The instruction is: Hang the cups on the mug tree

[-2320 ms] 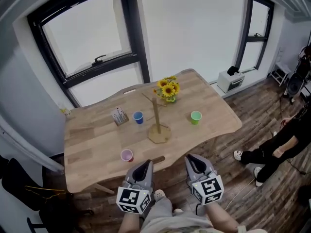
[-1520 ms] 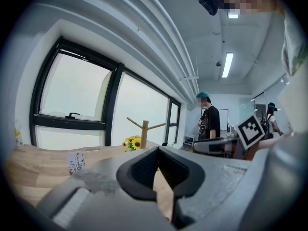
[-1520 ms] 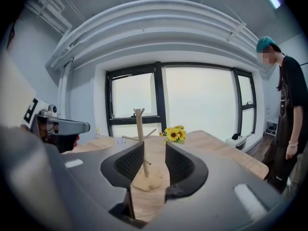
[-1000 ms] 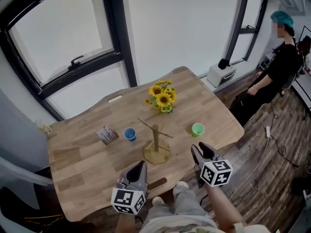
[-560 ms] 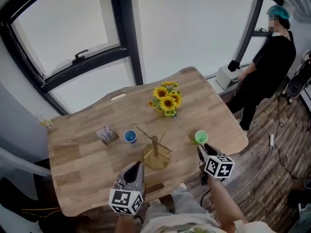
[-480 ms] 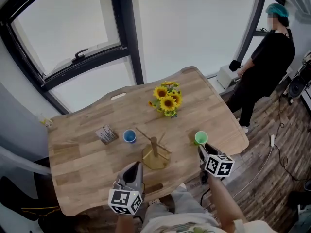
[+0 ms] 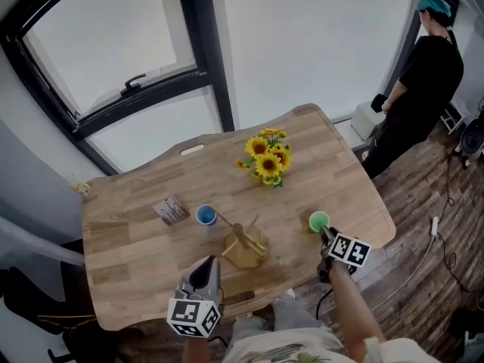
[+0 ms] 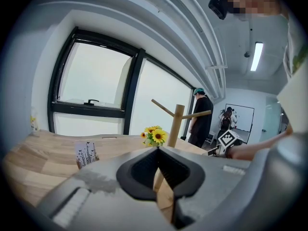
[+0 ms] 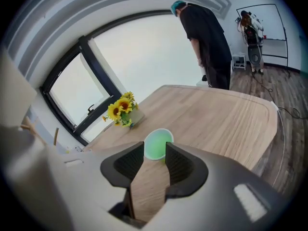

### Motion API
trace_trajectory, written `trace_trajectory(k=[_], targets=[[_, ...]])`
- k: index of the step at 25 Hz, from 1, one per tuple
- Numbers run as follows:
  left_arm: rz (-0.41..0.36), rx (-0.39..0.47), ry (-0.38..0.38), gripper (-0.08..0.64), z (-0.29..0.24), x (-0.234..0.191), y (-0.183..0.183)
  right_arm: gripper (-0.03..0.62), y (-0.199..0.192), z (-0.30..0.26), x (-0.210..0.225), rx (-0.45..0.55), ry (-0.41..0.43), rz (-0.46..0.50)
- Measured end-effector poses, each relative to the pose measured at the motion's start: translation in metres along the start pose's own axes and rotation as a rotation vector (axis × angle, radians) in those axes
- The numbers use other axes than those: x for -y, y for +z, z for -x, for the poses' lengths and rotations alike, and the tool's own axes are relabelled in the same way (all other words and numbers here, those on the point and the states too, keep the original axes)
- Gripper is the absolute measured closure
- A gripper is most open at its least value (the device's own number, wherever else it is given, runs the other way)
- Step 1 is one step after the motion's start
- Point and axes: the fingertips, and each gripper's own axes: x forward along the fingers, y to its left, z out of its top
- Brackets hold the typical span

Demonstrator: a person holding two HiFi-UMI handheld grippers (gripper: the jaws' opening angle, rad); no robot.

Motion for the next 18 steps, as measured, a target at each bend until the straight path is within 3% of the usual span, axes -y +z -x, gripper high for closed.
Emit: trace_trajectory(k=[4, 11, 18], targets=[[-0.012, -0.018, 0.005, 0.56, -0.003, 0.004, -0.003, 0.449, -0.004, -0.01, 0.015, -0.026, -0.02, -0.055], [-0.018, -0.035, 0.006, 0.56, -0.005, 0.009, -0.006, 0.451, -0.011, -0.024, 0.021, -0.061, 0.017, -0.166], [-0.014, -0.028, -0.008, 0.56, -0.005, 0.016, -0.003, 0.571, -0.016, -0.027, 0.021, -0.07, 0.025, -0.199]])
